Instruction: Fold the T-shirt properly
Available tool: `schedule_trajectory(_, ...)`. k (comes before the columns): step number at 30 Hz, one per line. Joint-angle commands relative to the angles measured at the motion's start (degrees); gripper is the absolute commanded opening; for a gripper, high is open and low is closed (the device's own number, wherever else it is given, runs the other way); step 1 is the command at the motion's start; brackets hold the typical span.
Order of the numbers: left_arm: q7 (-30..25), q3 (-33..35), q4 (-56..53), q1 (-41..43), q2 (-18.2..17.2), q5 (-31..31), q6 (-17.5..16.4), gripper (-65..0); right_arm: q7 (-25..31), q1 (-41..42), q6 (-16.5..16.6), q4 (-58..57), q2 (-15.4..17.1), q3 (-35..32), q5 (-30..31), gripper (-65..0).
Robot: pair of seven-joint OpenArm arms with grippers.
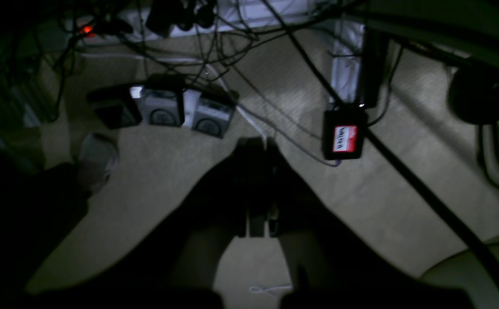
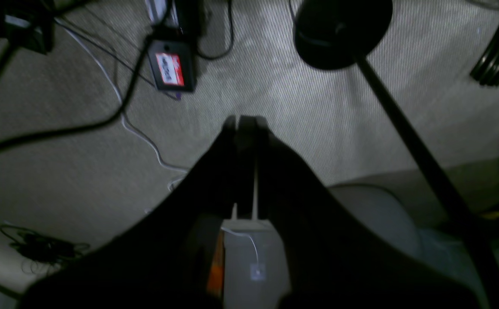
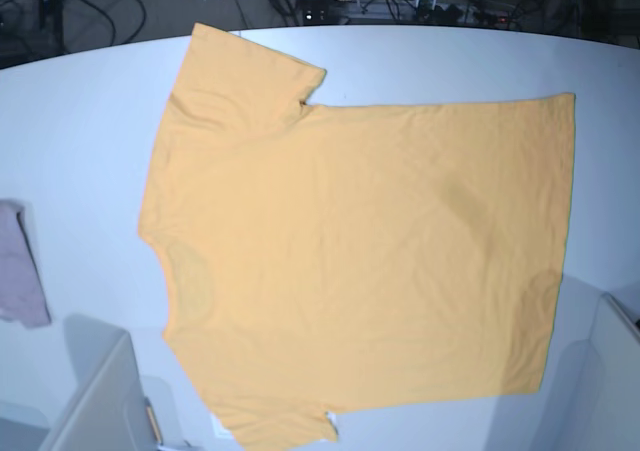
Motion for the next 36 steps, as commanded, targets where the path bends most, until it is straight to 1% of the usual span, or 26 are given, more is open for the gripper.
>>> schedule_trajectory(1, -0.1, -0.1, 0.1, 0.5, -0.5, 0.0, 0.4, -65.0, -0.1, -0.5, -0.2, 0.0, 0.3, 0.0, 0.1, -65.0)
schedule_trajectory(5, -0.1, -0.1, 0.1, 0.7, -0.5, 0.1, 0.4, -65.0, -0.1, -1.0, -0.2, 0.0, 0.4, -0.1, 0.1, -65.0)
schedule_trajectory(7, -0.9, -0.1, 0.5, 1.6, -0.5, 0.1, 0.4, -65.0, -0.1, -1.5, -0.2, 1.3, 1.0, -0.1, 0.1, -65.0)
schedule_trajectory(12, -8.2, -0.1, 1.7, 4.9, -0.8, 0.1, 0.4, -65.0, -0.1, -5.9, -0.2, 7.4, 1.7, -0.1, 0.1, -65.0)
schedule_trajectory(16, -12.2, -0.1, 1.8, 7.0, -0.9, 0.1, 0.4, -65.0, -0.1, -9.4, -0.2, 11.4, 1.7, -0.1, 0.1, -65.0)
schedule_trajectory(21, -15.4, -0.1, 1.8, 9.4, -1.7, 0.1, 0.4, -65.0, -0.1, -13.1, -0.2, 15.7, 1.7, 0.2, 0.1, -65.0)
schedule_trajectory(26, -22.1, -0.1, 2.0, 13.1, -2.9, 0.1, 0.4, -65.0, -0.5, -18.9, -0.2, 24.3, 1.7, 0.4, 0.3, -65.0)
schedule_trajectory(29, -25.6, -0.5, 5.4, 17.1, -3.0, 0.0, 0.4, -65.0, -0.6, -23.6, -0.2, 31.3, 1.7, 0.5, 0.4, -65.0)
schedule_trajectory(31, -26.6, -0.8, 9.5, 20.6, -3.5, -0.4, 0.4, -65.0, -1.4, -26.6, -0.2, 36.1, 1.8, 0.5, 0.4, -65.0)
schedule_trajectory(32, -26.7, -0.8, 11.7, 22.1, -3.9, -0.6, 0.4, -65.0, -2.6, -27.9, -0.3, 38.4, 1.9, 0.6, 0.4, -65.0)
schedule_trajectory(34, -27.0, -0.8, 17.3, 26.0, -4.1, -0.6, 0.4, -65.0, -6.1, -30.8, -0.3, 44.1, 1.9, 3.2, 0.5, -65.0)
schedule_trajectory(36, -27.0, -0.9, 23.6, 30.2, -4.2, -0.7, 0.4, -65.0, -8.1, -33.7, -0.3, 50.1, 1.7, 5.8, 0.5, -65.0)
